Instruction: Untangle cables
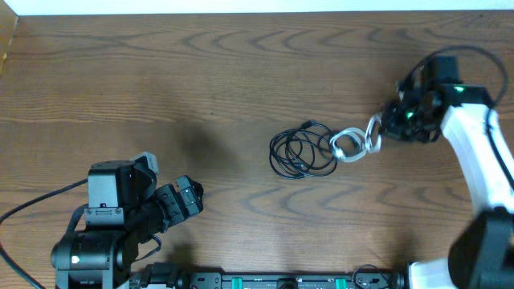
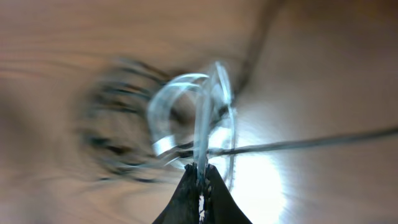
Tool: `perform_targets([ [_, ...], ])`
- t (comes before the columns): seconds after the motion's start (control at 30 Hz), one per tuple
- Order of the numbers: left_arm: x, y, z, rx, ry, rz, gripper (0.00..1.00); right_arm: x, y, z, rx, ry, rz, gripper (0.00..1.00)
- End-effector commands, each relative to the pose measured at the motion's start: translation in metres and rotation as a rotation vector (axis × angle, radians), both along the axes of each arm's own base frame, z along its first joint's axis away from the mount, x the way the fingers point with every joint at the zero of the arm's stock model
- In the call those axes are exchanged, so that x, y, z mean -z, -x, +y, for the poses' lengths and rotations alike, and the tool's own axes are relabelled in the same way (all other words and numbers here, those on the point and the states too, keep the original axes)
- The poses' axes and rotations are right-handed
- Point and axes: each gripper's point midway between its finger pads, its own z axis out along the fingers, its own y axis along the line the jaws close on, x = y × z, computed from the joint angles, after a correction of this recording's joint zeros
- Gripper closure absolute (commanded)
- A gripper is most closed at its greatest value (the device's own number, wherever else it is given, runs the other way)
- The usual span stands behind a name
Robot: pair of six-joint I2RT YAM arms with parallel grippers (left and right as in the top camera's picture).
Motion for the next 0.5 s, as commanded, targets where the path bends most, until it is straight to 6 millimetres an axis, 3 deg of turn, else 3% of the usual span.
perform_targets([
  [0.0, 0.000, -0.001, 0.002, 0.007, -0.014, -0.006, 0.02, -0.089, 0.004, 0.046, -0.169, -0.218, -0.264, 0.99],
  [0.1, 0.000, -0.001, 0.002, 0.007, -0.014, -0.006, 0.02, -0.123, 0.015, 0.058, -0.185, -0.223, -0.365, 0.99],
  [0.23, 0.000, -0.001, 0.002, 0.007, -0.014, -0.006, 0.02, -0.140, 0.031, 0.078, -0.232, -0.244, -0.399, 0.99],
  [0.33, 0.000, -0.001, 0.002, 0.007, -0.014, -0.006, 0.02, -0.136, 0.038, 0.097, -0.285, -0.243, -0.391, 0.99],
  [0.47, 0.000, -0.001, 0.002, 0.007, -0.014, -0.006, 0.02, -0.111, 0.033, 0.110, -0.271, -0.165, -0.334, 0.99],
])
